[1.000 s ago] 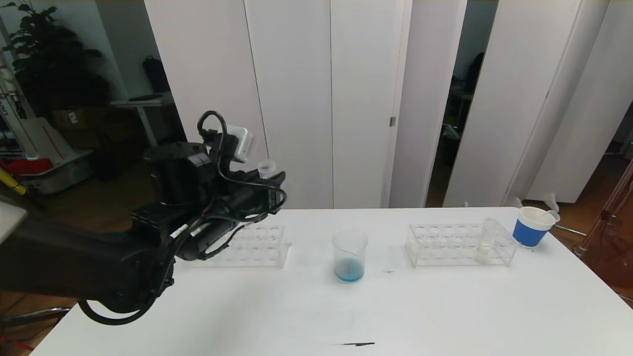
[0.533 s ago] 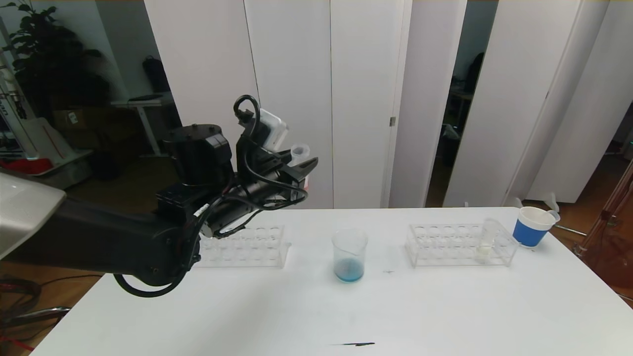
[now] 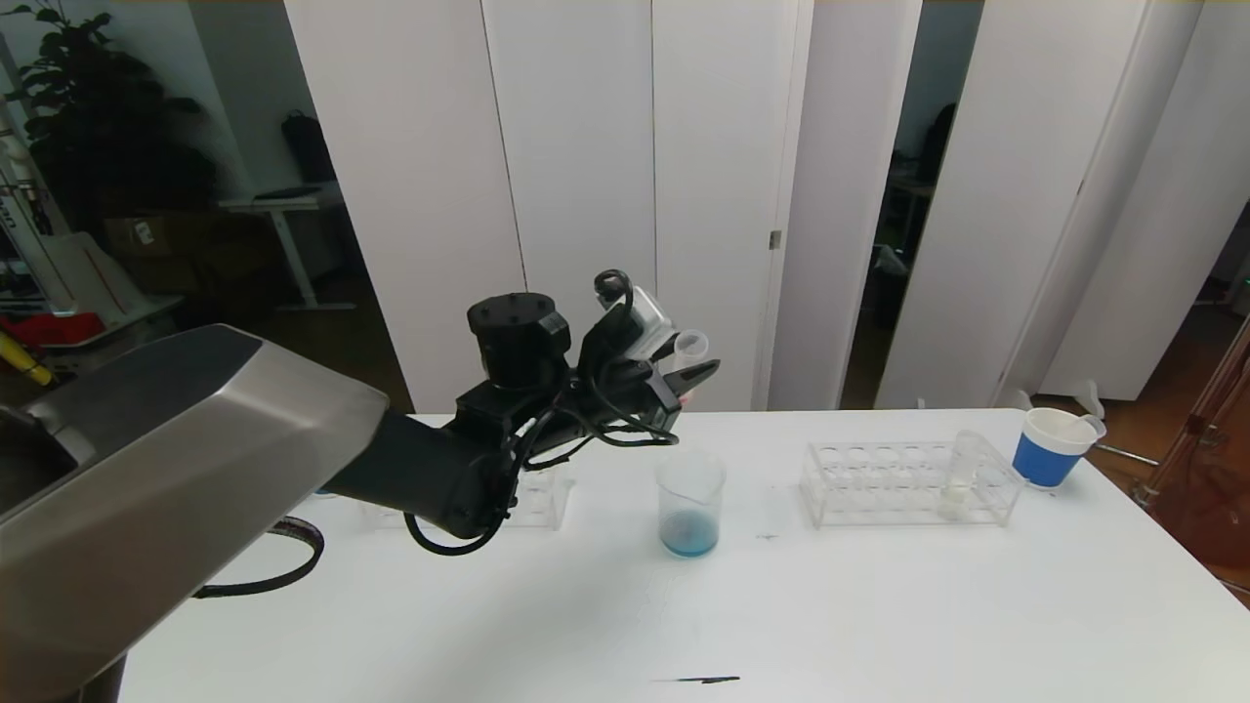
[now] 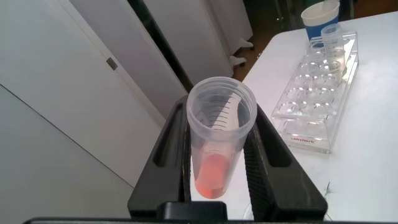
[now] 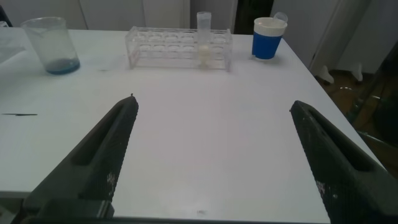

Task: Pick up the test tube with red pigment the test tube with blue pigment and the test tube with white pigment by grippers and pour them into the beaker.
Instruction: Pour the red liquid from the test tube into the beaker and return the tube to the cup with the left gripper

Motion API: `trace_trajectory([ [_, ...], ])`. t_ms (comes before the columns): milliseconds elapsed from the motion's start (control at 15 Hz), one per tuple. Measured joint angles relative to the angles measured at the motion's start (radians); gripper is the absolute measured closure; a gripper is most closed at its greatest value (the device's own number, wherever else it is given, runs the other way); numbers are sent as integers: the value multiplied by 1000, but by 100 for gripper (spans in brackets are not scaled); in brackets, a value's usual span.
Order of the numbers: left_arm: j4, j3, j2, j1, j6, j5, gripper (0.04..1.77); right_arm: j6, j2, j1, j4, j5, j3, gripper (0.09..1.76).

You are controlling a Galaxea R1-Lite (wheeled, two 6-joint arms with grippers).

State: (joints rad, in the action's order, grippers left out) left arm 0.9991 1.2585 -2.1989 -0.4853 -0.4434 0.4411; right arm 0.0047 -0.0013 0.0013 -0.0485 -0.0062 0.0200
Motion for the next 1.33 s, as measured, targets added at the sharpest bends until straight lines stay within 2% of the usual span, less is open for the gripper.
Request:
trace_trajectory([
  [133,66,60,-62,-1,-4,34,123,0,0,0,0,0,0,10],
  [267,183,78,-115,-2,-37,38,123,0,0,0,0,0,0,10],
  [467,285,77,-185,1,-192,38,123,0,0,0,0,0,0,10],
  [800,432,70,-264,27,-355,43,123,0,0,0,0,0,0,10],
  [1000,506,31,-293,48,-402,96,123,0,0,0,0,0,0,10],
  [1133,522,7,-311,74,-410,153,123,0,0,0,0,0,0,10],
  [1333,523,21,-330,101,-453,200,123,0,0,0,0,0,0,10],
])
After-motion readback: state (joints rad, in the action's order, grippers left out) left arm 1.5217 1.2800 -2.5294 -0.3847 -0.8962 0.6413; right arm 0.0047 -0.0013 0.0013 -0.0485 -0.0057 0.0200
